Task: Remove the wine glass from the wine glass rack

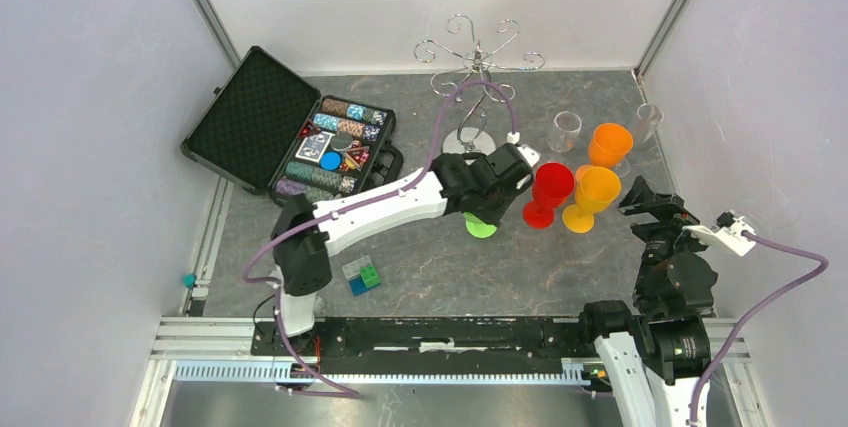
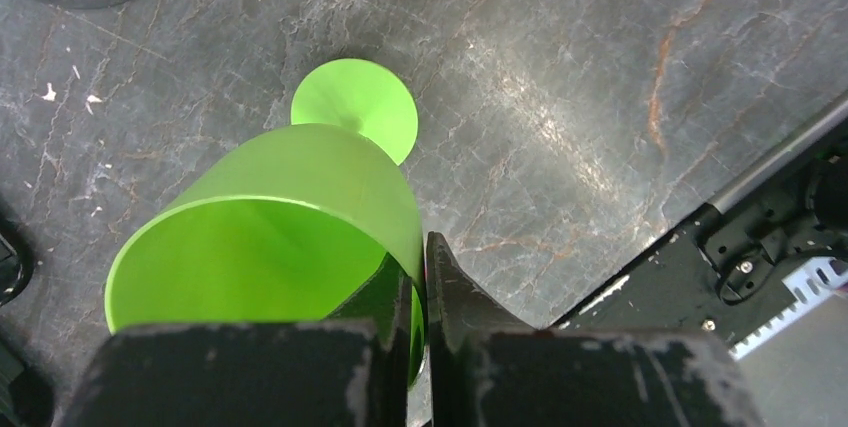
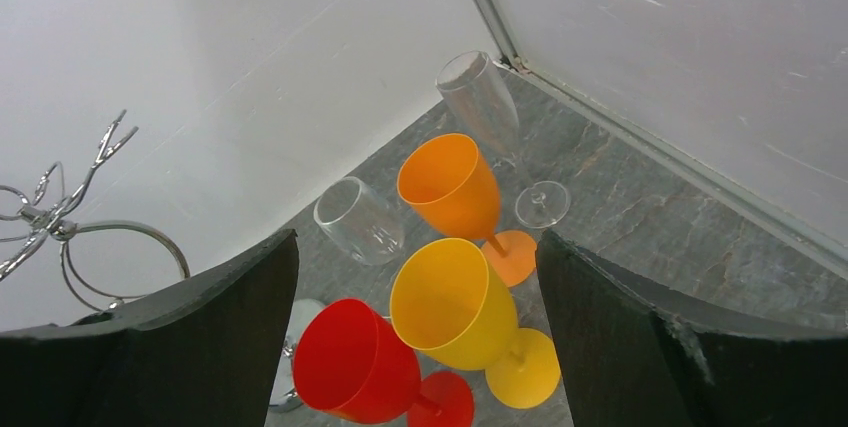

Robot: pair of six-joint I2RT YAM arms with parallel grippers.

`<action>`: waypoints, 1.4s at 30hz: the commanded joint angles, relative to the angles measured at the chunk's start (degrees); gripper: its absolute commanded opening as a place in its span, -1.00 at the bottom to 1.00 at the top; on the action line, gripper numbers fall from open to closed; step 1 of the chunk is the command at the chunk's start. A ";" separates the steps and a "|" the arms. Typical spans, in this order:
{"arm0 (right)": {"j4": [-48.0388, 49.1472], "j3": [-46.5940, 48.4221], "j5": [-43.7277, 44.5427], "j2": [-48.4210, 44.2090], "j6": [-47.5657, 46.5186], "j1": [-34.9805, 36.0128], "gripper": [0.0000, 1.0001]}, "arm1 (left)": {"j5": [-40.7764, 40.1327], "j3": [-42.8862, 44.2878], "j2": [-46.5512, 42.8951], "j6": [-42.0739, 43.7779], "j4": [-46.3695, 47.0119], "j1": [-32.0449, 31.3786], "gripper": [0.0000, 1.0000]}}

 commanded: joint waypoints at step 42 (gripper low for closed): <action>-1.35 2.06 1.67 -0.62 -2.52 0.30 0.95 | -3.27 7.26 -6.39 4.57 7.82 -1.11 0.45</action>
